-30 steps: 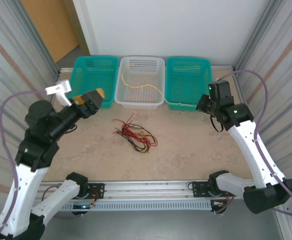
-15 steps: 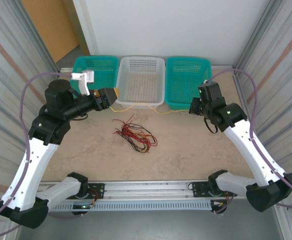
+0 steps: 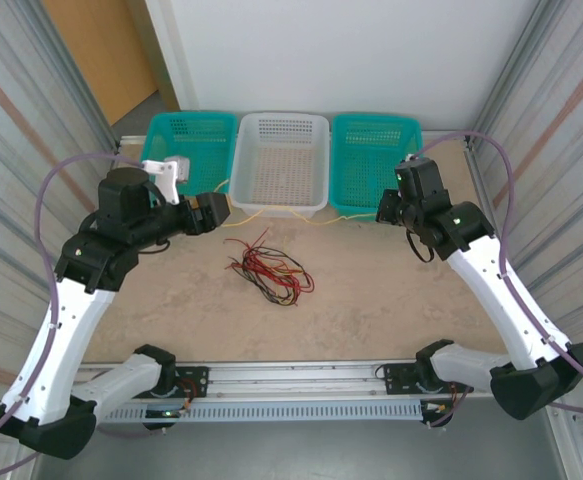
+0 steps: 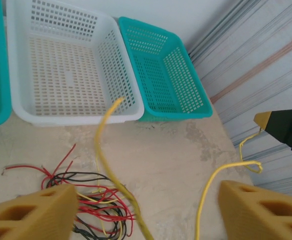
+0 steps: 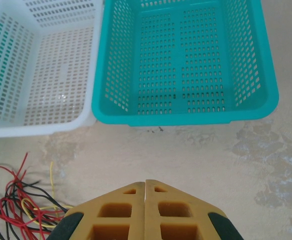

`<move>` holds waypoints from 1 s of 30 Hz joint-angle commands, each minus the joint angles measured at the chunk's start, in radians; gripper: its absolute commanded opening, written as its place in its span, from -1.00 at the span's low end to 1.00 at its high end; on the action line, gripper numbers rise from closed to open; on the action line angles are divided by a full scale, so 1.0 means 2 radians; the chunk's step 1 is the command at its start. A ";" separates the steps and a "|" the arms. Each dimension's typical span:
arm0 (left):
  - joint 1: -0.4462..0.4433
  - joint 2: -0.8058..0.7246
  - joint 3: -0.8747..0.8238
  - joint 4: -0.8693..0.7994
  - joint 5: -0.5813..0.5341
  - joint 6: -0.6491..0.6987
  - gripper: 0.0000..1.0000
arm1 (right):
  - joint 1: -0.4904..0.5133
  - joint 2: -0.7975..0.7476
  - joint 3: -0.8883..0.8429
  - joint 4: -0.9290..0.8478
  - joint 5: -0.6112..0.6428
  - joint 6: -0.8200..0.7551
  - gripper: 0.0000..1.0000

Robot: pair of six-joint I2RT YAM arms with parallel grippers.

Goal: Untangle the cables

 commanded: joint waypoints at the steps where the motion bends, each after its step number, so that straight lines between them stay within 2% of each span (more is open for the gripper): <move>1: 0.001 -0.003 -0.013 0.000 0.001 0.002 -0.03 | 0.006 0.006 0.015 0.007 0.013 -0.010 -1.00; 3: 0.001 -0.003 -0.016 0.014 0.023 -0.006 -0.43 | 0.007 0.008 0.016 0.005 0.014 -0.010 -1.00; 6: 0.001 -0.001 -0.017 0.028 0.048 -0.013 -0.92 | 0.007 0.009 0.021 0.002 0.019 -0.011 -1.00; 7: 0.001 -0.002 -0.018 0.030 0.043 -0.015 -1.00 | 0.008 0.009 0.022 0.001 0.021 -0.011 -1.00; 9: 0.001 -0.007 -0.020 0.033 0.012 -0.018 -1.00 | 0.007 0.010 0.028 -0.003 0.025 -0.012 -1.00; 10: 0.002 -0.010 -0.021 0.034 -0.009 -0.022 -1.00 | 0.007 0.009 0.029 -0.006 0.028 -0.011 -0.83; 12: 0.008 -0.010 -0.013 0.031 -0.077 -0.033 -1.00 | 0.004 0.009 0.033 -0.016 0.049 -0.004 -0.18; 13: 0.012 -0.007 -0.006 0.027 -0.109 -0.037 -1.00 | 0.000 0.007 0.034 -0.024 0.059 0.003 0.01; 14: 0.020 -0.003 0.002 0.021 -0.150 -0.047 -1.00 | -0.009 0.005 0.034 -0.032 0.063 0.011 0.43; 15: 0.033 -0.004 0.004 0.023 -0.186 -0.061 -1.00 | -0.022 0.001 0.032 -0.038 0.060 0.018 0.62; 16: 0.046 -0.008 -0.001 0.034 -0.210 -0.078 -1.00 | -0.034 -0.004 0.027 -0.041 0.051 0.024 0.67; 20: 0.130 -0.029 -0.060 0.122 -0.238 -0.169 -1.00 | -0.056 -0.035 -0.002 -0.034 0.010 0.024 0.58; 23: 0.164 -0.019 -0.095 0.167 -0.275 -0.207 -1.00 | -0.054 -0.052 -0.019 -0.041 -0.004 0.026 0.53; 26: 0.169 -0.001 -0.133 0.240 -0.314 -0.214 -1.00 | -0.043 -0.073 -0.045 -0.043 -0.019 0.036 0.45; 30: 0.169 0.057 -0.129 0.258 -0.335 -0.224 -1.00 | -0.012 -0.107 -0.080 -0.044 -0.024 0.050 0.36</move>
